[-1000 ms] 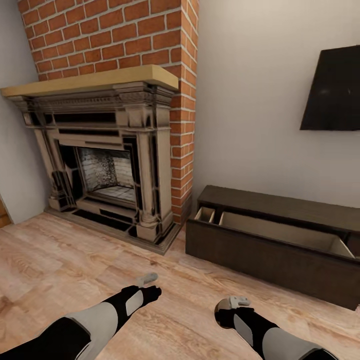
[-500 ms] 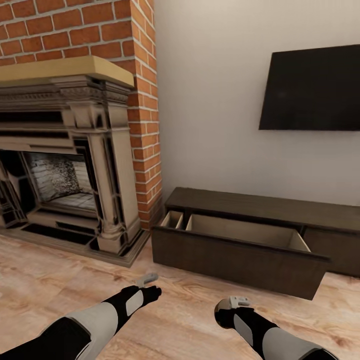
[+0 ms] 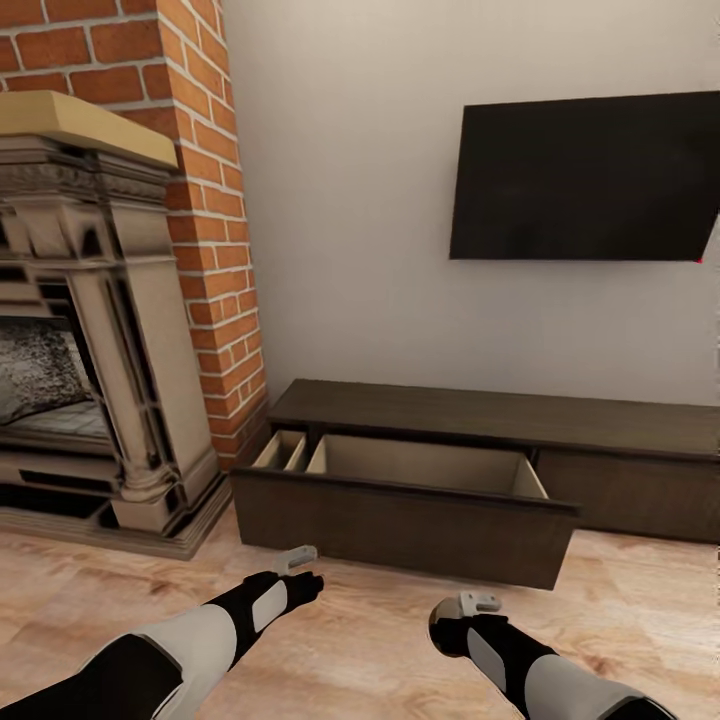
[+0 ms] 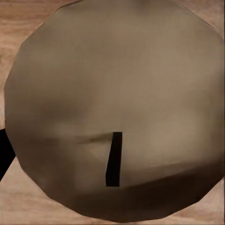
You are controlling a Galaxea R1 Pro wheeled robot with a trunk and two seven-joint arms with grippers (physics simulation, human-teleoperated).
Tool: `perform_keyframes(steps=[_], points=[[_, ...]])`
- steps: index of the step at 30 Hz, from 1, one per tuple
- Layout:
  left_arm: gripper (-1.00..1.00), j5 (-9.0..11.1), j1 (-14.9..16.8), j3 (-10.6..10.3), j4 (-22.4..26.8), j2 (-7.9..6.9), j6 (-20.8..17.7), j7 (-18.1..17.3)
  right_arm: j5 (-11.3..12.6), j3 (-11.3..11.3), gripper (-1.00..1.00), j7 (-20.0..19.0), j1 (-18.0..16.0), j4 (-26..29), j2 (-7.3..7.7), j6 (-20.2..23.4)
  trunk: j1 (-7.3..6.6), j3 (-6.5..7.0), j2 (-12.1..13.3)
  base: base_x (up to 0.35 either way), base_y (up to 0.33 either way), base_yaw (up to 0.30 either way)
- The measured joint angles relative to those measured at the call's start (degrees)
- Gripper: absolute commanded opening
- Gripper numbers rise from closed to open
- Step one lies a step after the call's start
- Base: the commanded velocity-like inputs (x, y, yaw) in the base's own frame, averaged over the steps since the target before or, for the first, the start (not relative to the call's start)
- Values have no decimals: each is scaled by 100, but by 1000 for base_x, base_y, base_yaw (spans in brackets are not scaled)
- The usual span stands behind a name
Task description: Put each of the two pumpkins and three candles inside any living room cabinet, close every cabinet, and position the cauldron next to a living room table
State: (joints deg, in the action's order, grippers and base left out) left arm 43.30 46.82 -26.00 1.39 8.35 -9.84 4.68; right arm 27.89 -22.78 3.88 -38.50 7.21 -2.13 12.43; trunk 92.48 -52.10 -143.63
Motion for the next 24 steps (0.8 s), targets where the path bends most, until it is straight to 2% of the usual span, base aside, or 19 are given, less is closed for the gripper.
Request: perform_keyframes(steps=[6,24], points=[[100,1,1,2,-2,9,9,0,-15,-10,-100,6,1,3,0,0,1,0,0,66,-199,-7],[100,2,2,3,6,6,11,-3,0,3,-100,5,1,12,-5,0,1,0,0,2,-6,0]])
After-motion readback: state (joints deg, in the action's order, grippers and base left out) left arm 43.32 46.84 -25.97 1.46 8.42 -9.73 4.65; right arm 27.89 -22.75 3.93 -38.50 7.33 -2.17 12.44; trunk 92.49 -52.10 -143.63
